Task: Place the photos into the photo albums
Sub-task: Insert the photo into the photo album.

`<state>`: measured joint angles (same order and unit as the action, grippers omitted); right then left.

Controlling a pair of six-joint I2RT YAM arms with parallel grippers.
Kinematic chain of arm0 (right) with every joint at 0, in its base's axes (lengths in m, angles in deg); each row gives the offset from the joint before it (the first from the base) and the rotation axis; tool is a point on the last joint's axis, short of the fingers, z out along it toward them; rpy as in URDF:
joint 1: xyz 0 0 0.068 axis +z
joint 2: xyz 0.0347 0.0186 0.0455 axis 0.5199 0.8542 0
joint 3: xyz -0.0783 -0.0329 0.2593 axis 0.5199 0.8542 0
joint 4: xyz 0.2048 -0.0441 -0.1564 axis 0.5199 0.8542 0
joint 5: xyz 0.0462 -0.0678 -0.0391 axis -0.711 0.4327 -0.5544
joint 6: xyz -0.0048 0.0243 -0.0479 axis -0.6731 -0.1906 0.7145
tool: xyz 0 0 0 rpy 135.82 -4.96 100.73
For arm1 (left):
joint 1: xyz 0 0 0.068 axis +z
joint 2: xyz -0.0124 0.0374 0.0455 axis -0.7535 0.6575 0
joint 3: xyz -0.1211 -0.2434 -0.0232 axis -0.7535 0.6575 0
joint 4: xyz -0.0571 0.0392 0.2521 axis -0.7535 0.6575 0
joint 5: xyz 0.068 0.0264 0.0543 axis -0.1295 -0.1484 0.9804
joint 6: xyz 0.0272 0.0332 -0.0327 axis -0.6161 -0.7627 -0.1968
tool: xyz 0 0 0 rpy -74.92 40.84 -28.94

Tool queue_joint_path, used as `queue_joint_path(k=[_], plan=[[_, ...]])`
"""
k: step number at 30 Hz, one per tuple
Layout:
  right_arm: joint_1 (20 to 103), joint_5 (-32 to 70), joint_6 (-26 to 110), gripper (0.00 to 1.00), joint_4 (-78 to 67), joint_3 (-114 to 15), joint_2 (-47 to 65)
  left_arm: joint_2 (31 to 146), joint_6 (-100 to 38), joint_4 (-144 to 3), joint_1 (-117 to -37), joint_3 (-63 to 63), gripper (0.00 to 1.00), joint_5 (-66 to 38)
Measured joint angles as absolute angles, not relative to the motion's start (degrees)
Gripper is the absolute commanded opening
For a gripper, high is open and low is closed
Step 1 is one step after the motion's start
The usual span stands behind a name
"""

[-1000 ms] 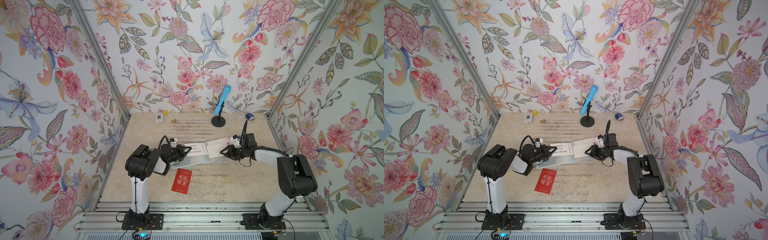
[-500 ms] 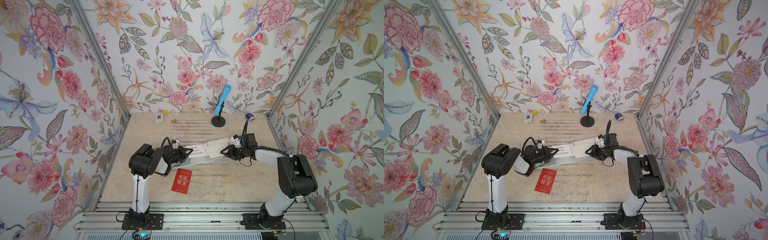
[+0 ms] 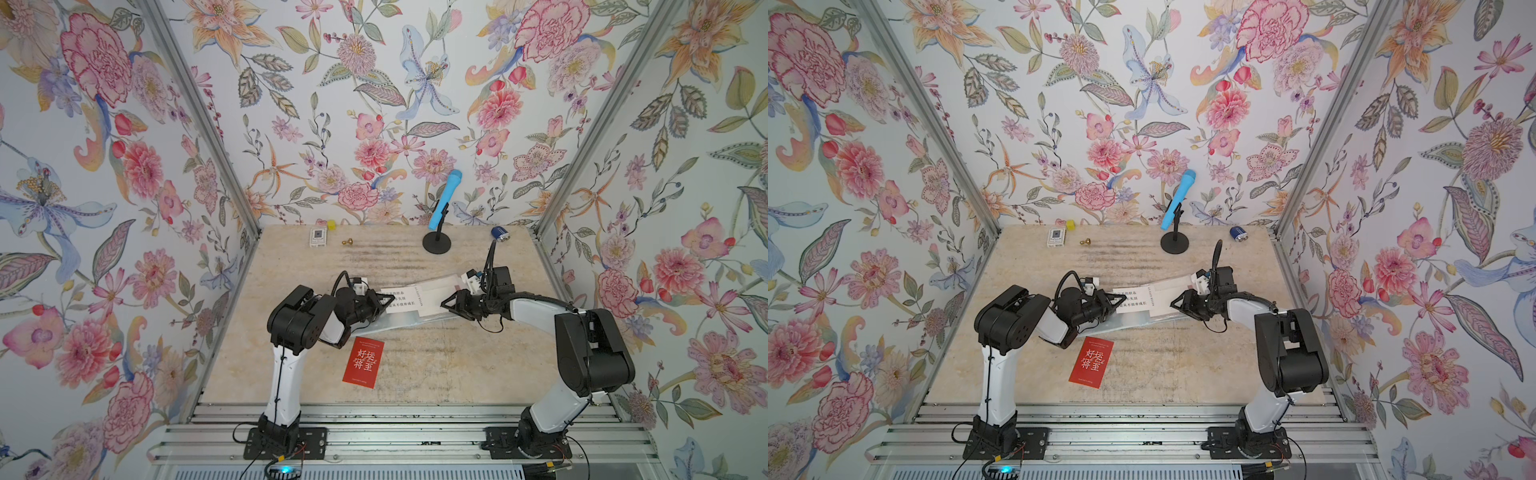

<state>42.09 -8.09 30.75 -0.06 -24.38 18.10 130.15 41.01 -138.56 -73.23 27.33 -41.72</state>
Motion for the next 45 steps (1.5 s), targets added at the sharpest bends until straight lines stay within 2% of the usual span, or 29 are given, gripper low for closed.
queue_joint_path(k=[4, 7, 13, 19, 21, 34, 45], plan=[[42.1, -8.1, 30.8, 0.47, -0.1, -24.4, 18.1, 131.0, 40.2, -136.5, -74.4, 24.5, 0.02, -41.1], [42.0, -8.1, 30.8, 0.47, -0.1, -24.3, 18.1, 131.2, 39.2, -133.8, -75.2, 22.6, 0.08, -40.7], [42.0, -8.1, 30.8, 0.47, 0.0, -24.3, 18.1, 131.2, 36.0, -127.0, -76.5, 18.6, 0.22, -40.4], [41.8, -8.1, 30.8, 0.47, 0.0, -24.2, 18.0, 131.2, 30.7, -117.3, -77.4, 14.5, 0.44, -39.3], [41.5, -8.1, 31.0, 0.47, -0.1, -24.0, 18.0, 131.0, 28.7, -113.7, -77.6, 12.8, 0.48, -39.2], [40.8, -8.1, 31.8, 0.47, -0.1, -23.7, 17.8, 129.0, 17.0, -89.6, -80.7, 1.5, 0.52, -34.4], [39.6, -8.1, 32.3, 0.47, -0.1, -21.3, 16.2, 129.0, 15.6, -84.3, -84.6, -1.8, 0.55, -33.1]])
